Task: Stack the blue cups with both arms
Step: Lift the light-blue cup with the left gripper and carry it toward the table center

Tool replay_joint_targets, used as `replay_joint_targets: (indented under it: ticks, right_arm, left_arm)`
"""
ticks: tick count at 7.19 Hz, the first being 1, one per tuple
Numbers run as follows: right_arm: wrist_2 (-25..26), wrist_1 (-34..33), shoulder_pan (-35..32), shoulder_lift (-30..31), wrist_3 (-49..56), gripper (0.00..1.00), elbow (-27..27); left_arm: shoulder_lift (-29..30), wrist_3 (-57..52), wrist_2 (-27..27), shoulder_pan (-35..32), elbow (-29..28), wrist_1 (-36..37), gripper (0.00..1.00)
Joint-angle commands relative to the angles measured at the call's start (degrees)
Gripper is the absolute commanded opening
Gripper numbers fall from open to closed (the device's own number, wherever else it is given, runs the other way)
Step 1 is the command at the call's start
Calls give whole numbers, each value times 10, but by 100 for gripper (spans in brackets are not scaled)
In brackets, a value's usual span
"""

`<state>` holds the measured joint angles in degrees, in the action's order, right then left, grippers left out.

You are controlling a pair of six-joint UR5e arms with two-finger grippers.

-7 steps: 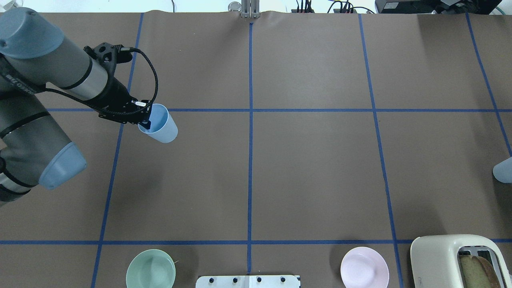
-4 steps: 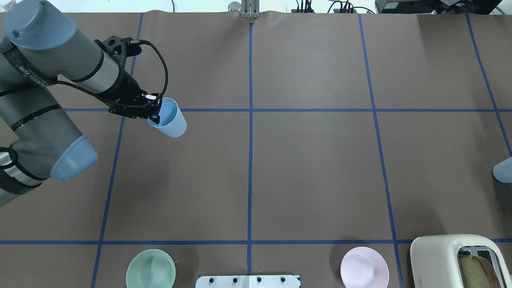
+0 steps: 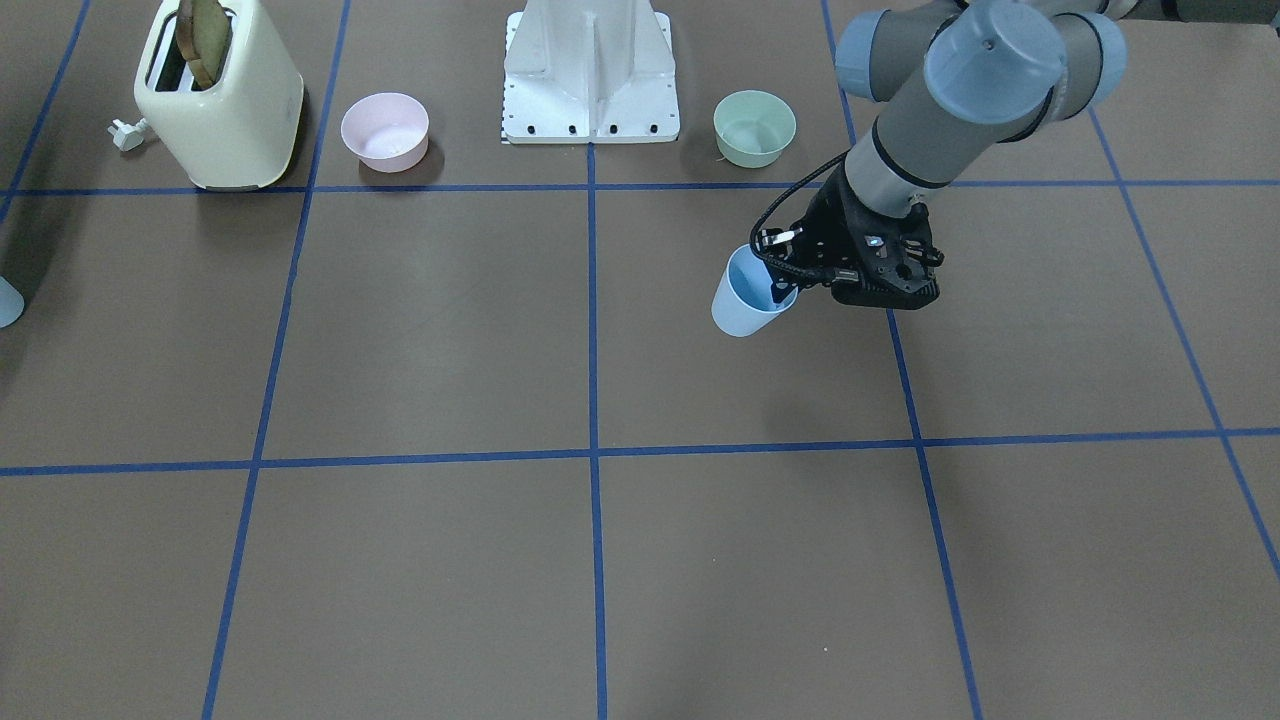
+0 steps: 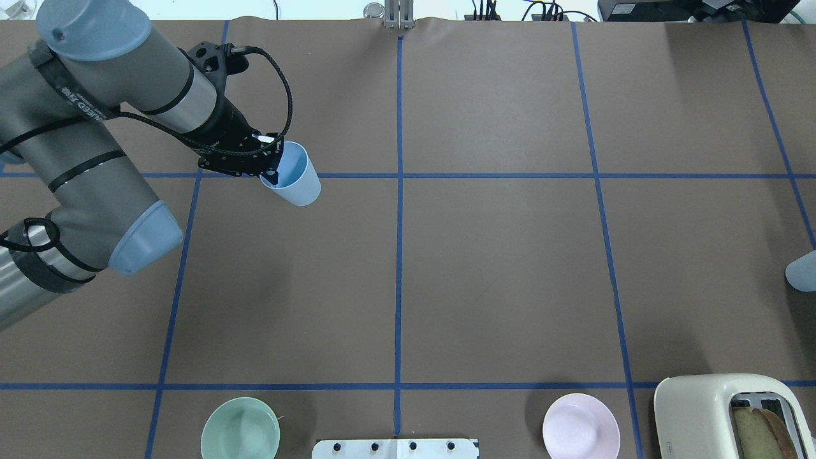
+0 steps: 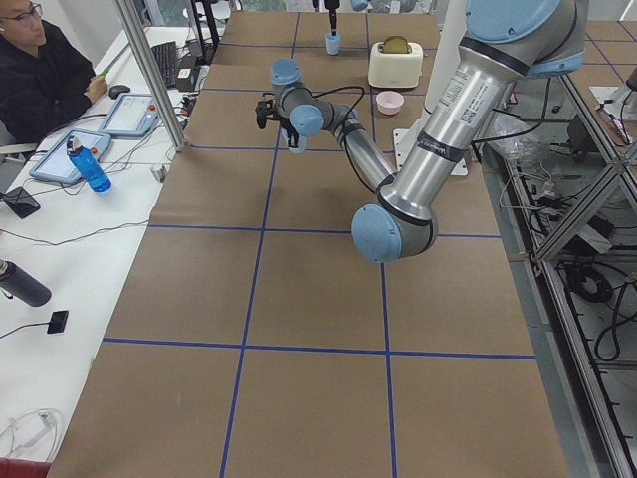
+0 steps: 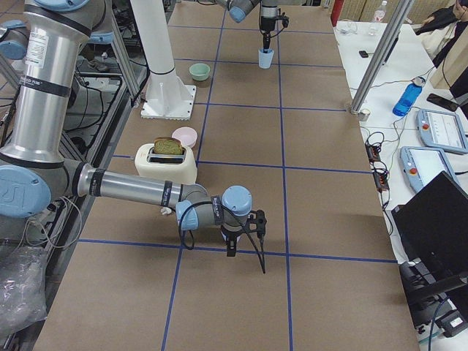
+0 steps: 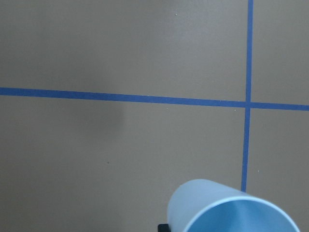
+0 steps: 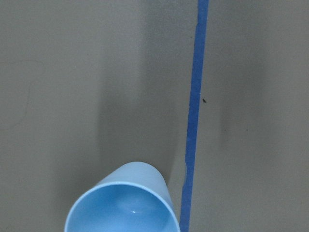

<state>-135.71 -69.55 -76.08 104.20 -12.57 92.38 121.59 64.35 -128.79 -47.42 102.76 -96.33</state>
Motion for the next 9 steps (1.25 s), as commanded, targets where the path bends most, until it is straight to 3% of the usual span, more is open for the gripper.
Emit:
replay_joint_targets:
  ticks: [1, 2, 3, 4, 6, 7, 9]
  right_arm:
    - [1, 0, 1, -4, 1, 100, -11]
    - [1, 0, 1, -5, -1, 100, -12]
    - [1, 0, 1, -6, -2, 88, -12]
    - [1, -1, 1, -6, -6, 69, -12]
    - [-1, -1, 1, -8, -9, 14, -14]
    - [-2, -1, 1, -9, -10, 0, -15]
    - [-3, -1, 1, -21, -14, 0, -15]
  left_arm:
    - [8, 9, 0, 1, -10, -1, 0]
    - [8, 10, 0, 1, -10, -1, 0]
    - [8, 9, 0, 1, -10, -1, 0]
    - [8, 9, 0, 1, -10, -1, 0]
    - [8, 9, 0, 1, -10, -2, 0]
    - [8, 9, 1, 1, -11, -1, 0]
    - [20, 10, 0, 3, -21, -1, 0]
